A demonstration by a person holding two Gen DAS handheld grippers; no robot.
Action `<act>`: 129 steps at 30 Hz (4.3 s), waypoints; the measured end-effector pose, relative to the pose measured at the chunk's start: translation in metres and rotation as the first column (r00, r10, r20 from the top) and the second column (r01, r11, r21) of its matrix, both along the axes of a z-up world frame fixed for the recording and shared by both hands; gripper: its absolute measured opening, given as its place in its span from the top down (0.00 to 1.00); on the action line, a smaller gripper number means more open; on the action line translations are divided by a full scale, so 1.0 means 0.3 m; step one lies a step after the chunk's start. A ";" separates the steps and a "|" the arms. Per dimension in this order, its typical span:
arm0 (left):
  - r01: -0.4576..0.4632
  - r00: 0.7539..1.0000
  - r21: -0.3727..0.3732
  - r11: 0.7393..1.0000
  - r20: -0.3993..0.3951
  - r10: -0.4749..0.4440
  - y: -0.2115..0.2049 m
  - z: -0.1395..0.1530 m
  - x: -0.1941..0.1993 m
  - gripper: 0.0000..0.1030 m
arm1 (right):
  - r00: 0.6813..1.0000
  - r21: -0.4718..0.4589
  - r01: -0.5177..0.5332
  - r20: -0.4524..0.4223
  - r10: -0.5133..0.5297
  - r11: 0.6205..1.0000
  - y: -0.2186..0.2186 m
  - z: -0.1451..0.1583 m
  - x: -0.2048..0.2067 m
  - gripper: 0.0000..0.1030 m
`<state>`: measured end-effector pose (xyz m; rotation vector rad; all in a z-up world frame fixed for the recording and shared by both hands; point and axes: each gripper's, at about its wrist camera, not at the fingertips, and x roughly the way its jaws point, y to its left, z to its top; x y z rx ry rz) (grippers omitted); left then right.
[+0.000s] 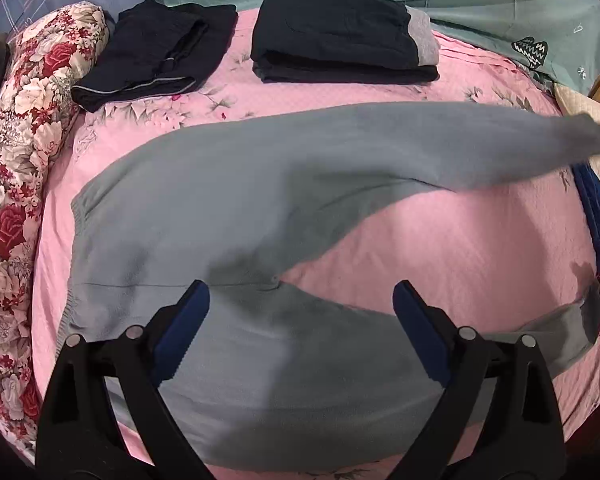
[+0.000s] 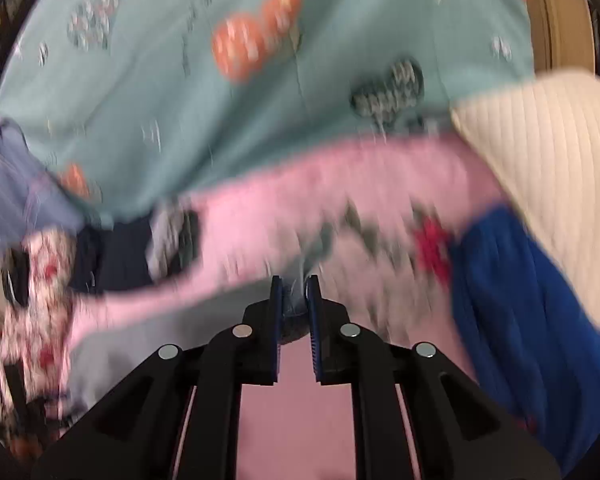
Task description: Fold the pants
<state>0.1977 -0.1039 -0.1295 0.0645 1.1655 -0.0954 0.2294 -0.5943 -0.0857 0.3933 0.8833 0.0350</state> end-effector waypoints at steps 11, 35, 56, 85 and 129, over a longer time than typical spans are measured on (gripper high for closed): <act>-0.039 0.999 0.028 0.999 -0.016 0.040 0.033 0.002 -0.049 0.08 | 0.975 -0.125 -0.006 -0.221 -0.022 0.992 0.029 -0.166 0.043 0.71; -0.162 0.987 0.122 0.979 0.020 0.161 0.218 0.016 -0.167 0.08 | 0.997 -0.424 -0.015 -0.076 -0.019 0.905 0.183 -0.178 0.313 0.69; -0.269 0.962 0.032 0.962 0.058 0.267 0.748 -0.173 0.331 0.08 | 0.387 -0.457 -0.861 -0.302 0.871 0.224 1.438 -0.377 0.088 0.91; -0.291 0.952 0.165 0.942 0.151 0.267 0.849 -0.167 0.379 0.07 | 0.958 -0.262 -0.256 -0.198 0.208 0.931 0.609 -0.228 0.337 0.53; 0.077 0.994 0.011 0.997 0.075 -0.078 0.851 -0.051 0.493 0.28 | 0.621 -0.360 -0.771 -0.246 0.744 0.525 1.368 -0.164 0.360 0.58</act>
